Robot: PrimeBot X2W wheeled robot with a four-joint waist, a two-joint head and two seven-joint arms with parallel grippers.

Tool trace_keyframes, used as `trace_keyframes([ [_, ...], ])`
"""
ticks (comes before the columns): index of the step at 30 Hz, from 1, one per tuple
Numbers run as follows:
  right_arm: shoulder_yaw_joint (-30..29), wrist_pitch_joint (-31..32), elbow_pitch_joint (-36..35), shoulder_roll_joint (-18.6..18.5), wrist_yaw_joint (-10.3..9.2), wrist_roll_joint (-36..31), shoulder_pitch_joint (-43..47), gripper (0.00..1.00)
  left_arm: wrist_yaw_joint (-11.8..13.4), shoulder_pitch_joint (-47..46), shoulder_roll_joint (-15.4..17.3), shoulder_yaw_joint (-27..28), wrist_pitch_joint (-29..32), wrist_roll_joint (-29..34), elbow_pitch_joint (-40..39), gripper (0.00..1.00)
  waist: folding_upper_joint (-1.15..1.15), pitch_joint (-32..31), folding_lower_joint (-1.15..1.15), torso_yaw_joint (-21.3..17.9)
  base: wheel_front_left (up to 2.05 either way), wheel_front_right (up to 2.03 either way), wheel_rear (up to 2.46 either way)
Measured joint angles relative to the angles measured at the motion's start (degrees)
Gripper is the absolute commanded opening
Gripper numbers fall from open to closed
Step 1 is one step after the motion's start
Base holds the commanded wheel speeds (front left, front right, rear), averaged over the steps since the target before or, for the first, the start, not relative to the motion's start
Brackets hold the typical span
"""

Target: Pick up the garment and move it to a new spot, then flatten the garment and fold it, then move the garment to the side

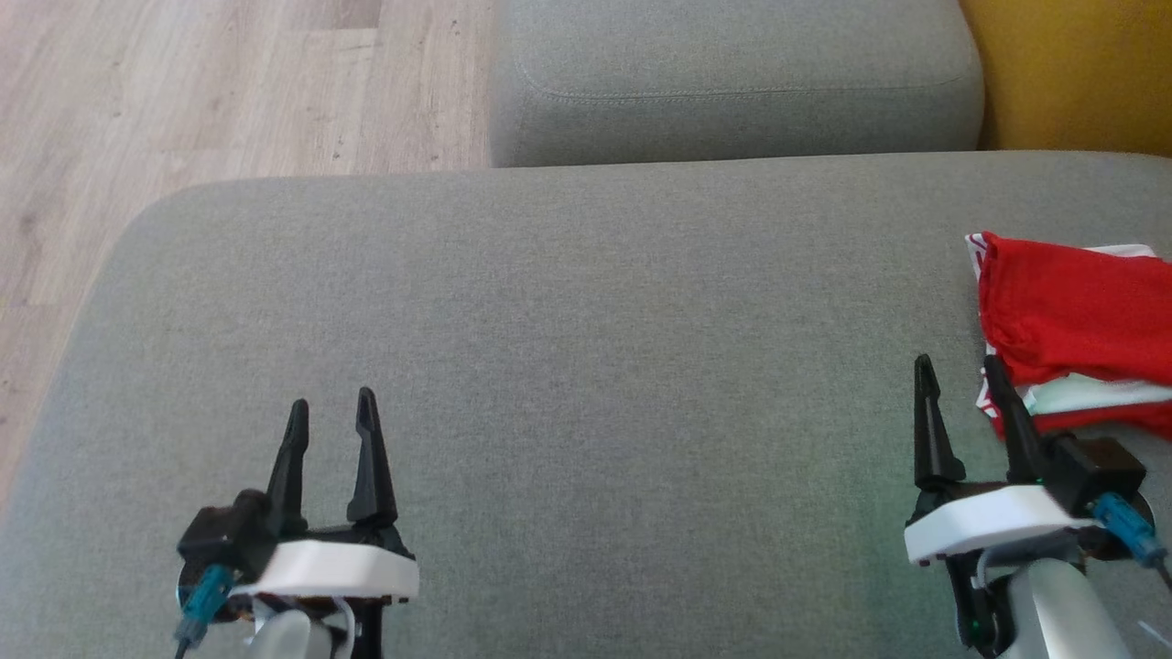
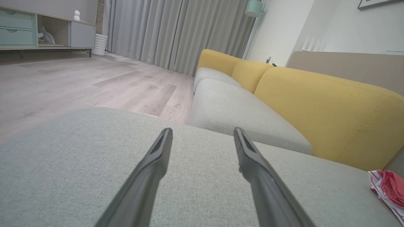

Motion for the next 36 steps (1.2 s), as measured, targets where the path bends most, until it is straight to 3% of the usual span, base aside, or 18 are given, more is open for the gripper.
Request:
trace_keyframes([
  [12,0.09,0.0,0.15,-0.01,0.0,0.19,0.0,1.0,-0.01,0.76,0.0,0.41,0.0,-2.04,-0.78,1.0,0.0,0.02,0.0,-0.35,0.0,0.0,0.0],
  [13,0.08,0.01,0.35,0.01,0.0,0.2,0.02,0.0,0.0,0.9,-0.01,0.38,0.01,-2.04,-0.58,0.0,0.0,0.04,0.0,-0.38,0.0,0.0,0.0],
  [19,0.0,0.57,4.82,0.11,0.0,0.83,3.86,0.0,0.0,4.29,-0.02,-0.03,0.58,-2.61,3.88,0.0,0.0,0.06,0.0,-0.42,0.0,0.0,0.0],
  [36,-0.44,3.11,3.69,0.12,0.0,12.16,3.94,0.0,-0.57,4.38,-0.02,1.7,3.33,-11.79,3.39,0.0,0.0,0.23,0.0,-0.67,0.0,0.0,0.0],
])
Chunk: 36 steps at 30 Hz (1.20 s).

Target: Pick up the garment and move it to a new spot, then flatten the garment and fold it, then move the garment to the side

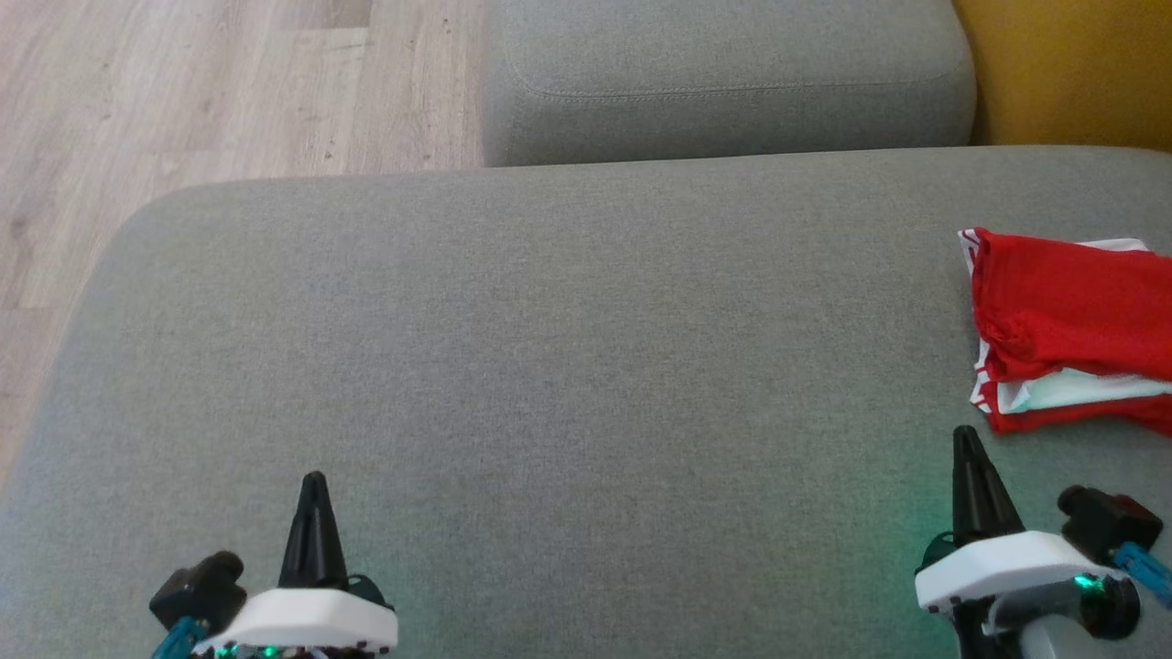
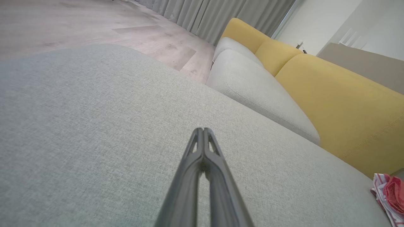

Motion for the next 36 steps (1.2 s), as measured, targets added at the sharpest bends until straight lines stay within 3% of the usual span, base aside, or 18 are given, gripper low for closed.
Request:
trace_keyframes([
  [36,-1.72,5.81,-2.85,0.0,0.0,23.87,-0.04,0.0,-1.54,-0.21,-0.02,3.8,5.99,-19.29,-1.79,0.0,0.0,0.35,0.0,-0.53,0.0,0.0,0.0],
])
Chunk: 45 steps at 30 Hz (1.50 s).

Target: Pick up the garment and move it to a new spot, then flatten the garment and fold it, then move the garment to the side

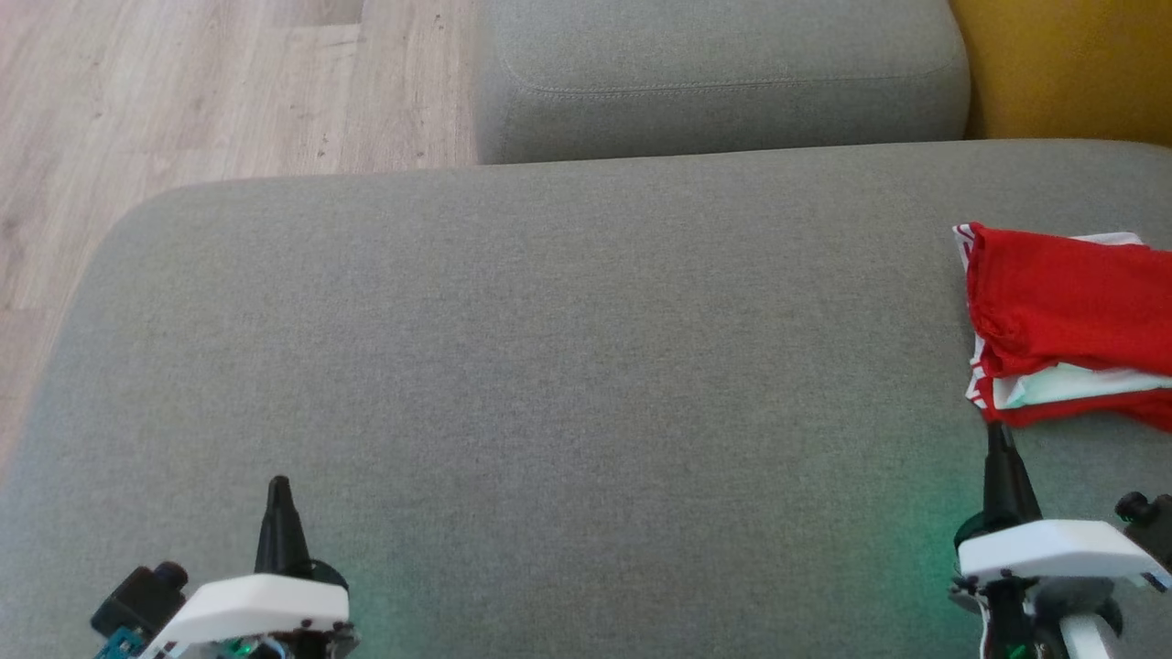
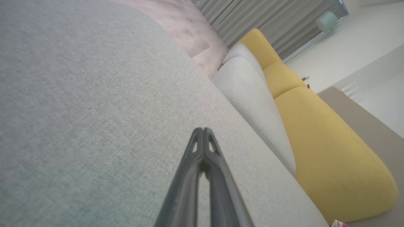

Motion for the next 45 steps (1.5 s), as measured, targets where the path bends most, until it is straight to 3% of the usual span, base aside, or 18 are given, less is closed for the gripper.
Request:
trace_keyframes([
  [45,-2.03,7.37,-3.59,0.0,-0.01,29.77,-1.16,0.0,-2.14,-1.05,-0.01,5.32,7.17,-24.1,-2.34,0.0,0.0,0.44,0.0,-0.65,0.0,0.0,0.0],
])
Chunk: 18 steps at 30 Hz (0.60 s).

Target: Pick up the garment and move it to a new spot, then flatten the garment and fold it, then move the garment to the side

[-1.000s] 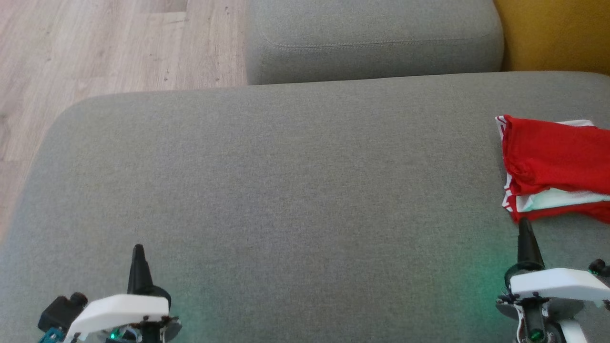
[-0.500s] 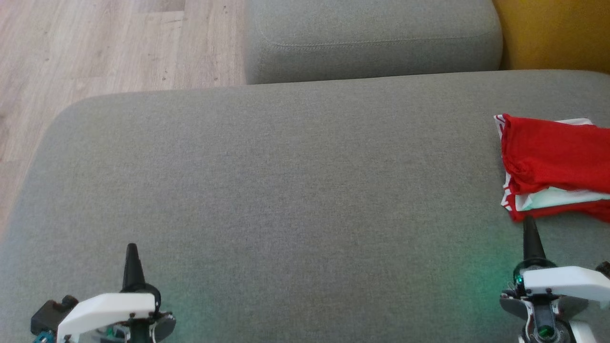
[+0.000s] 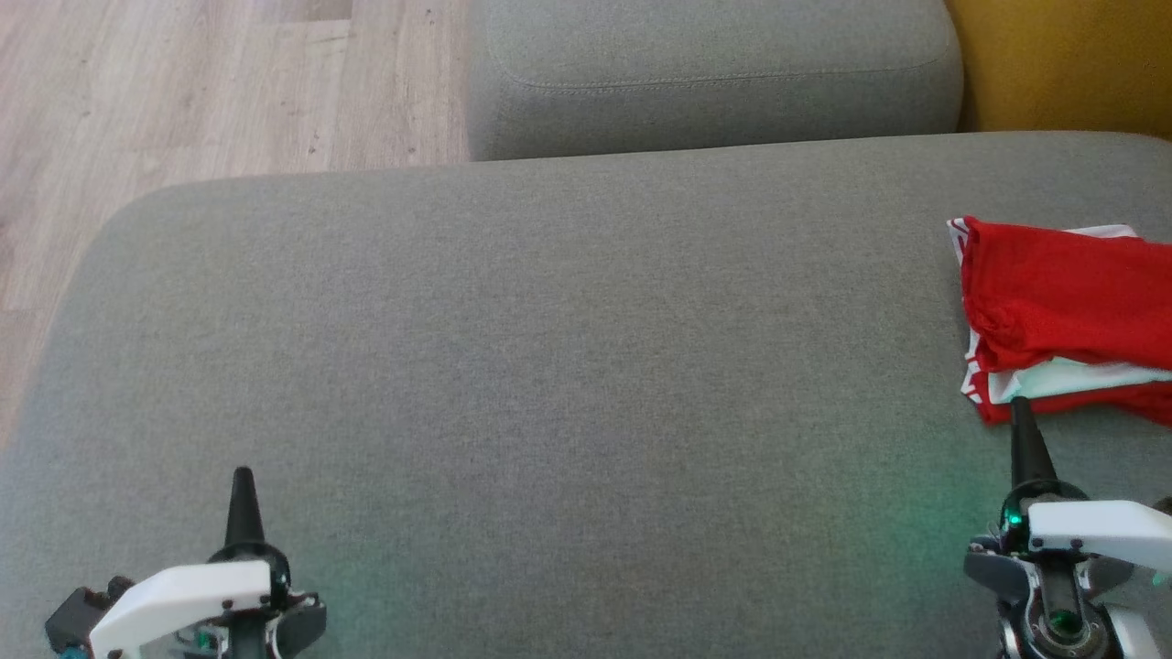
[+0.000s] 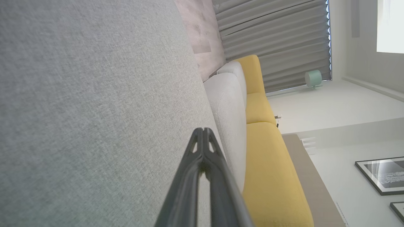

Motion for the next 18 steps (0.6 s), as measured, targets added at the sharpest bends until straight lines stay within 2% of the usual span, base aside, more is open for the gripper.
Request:
trace_keyframes([
  [18,-1.01,2.6,-1.13,0.0,0.0,11.92,-0.02,0.0,-0.85,-0.74,0.0,2.03,2.86,-9.71,-1.01,0.0,0.0,0.18,0.0,-0.26,0.0,0.0,0.0],
])
